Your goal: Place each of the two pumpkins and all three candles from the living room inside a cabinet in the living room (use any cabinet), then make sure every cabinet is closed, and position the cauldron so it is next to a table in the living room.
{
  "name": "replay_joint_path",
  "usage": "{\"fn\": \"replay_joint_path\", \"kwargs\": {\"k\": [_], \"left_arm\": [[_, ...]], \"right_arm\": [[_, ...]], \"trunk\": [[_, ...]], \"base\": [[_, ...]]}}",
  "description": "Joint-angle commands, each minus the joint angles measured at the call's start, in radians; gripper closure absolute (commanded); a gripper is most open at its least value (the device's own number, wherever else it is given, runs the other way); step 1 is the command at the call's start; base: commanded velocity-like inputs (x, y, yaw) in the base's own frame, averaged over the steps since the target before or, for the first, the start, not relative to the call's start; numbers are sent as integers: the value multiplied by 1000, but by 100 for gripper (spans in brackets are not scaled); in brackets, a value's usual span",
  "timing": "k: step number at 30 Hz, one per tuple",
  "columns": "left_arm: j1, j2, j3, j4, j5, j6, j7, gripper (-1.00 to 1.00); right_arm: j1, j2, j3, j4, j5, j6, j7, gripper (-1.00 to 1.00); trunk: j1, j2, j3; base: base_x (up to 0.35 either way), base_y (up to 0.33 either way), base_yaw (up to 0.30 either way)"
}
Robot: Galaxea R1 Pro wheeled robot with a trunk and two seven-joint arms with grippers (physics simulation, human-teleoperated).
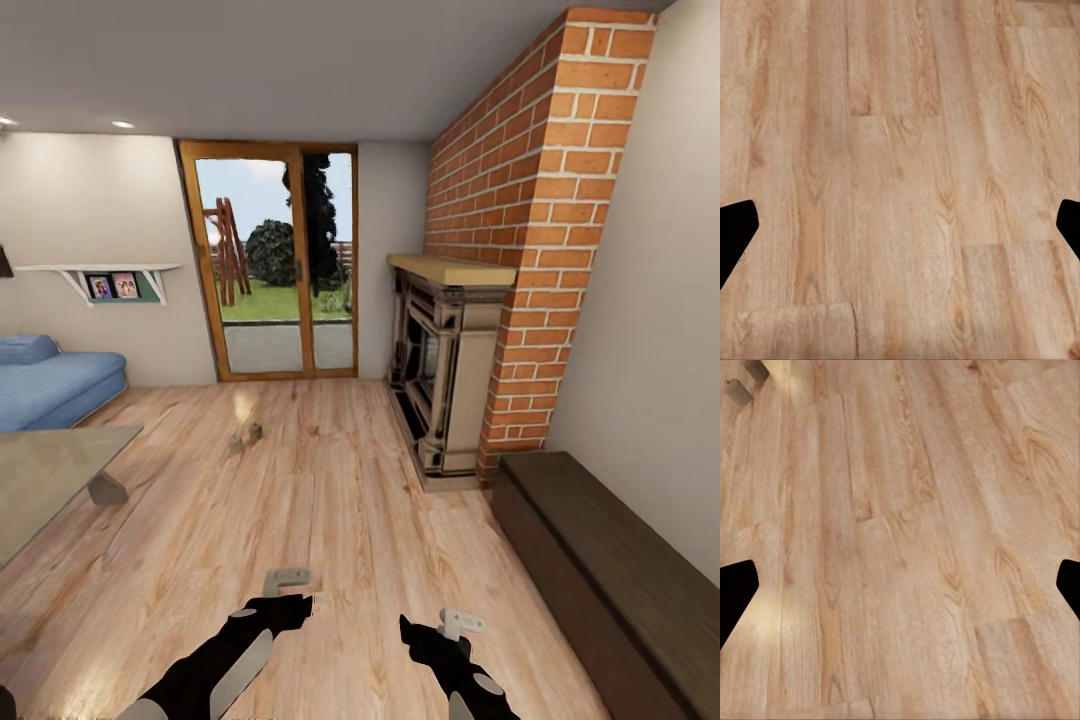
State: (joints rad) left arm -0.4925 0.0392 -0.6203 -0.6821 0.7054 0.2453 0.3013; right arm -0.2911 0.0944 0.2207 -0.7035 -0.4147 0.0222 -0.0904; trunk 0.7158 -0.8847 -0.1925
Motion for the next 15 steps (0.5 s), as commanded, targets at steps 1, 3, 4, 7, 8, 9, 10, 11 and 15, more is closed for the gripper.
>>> {"fn": "replay_joint_path", "kwargs": {"k": [1,3,4,7,8,9,10,11,15], "left_arm": [[-1,1,-7,-2,9,2,9,-100],[-1,2,-7,-5,10,2,9,-100],[-1,2,-7,-5,12,2,10,-100],[-1,2,-7,-5,18,2,10,-100],[-1,2,-7,-4,20,2,10,-100],[-1,2,-7,-3,21,2,10,-100],[-1,2,-7,-3,24,2,10,-100],[-1,2,-7,-3,25,3,10,-100],[-1,2,-7,-2,28,7,10,-100]], "right_arm": [[0,-1,5,-2,-9,2,-8,-100],[0,-1,4,-2,-9,2,-8,-100],[0,-1,4,-2,-9,2,-8,-100],[0,-1,4,-2,-9,2,-7,-100],[0,-1,4,-2,-9,2,-7,-100],[0,-1,4,-2,-9,2,-7,-100],[0,-1,4,-2,-9,2,-6,-100],[0,-1,4,-2,-9,2,-6,-100],[0,-1,3,-2,-9,2,-6,-100]], "trunk": [[0,-1,-1],[0,-1,1],[0,-1,1],[0,-1,2],[0,-1,2],[0,-1,2],[0,-1,2],[0,-1,2],[0,-1,2]], "base": [[0,0,256],[0,0,213],[0,0,145],[0,0,76],[28,10,38],[60,31,30],[124,88,20],[150,110,16],[208,157,7]]}}
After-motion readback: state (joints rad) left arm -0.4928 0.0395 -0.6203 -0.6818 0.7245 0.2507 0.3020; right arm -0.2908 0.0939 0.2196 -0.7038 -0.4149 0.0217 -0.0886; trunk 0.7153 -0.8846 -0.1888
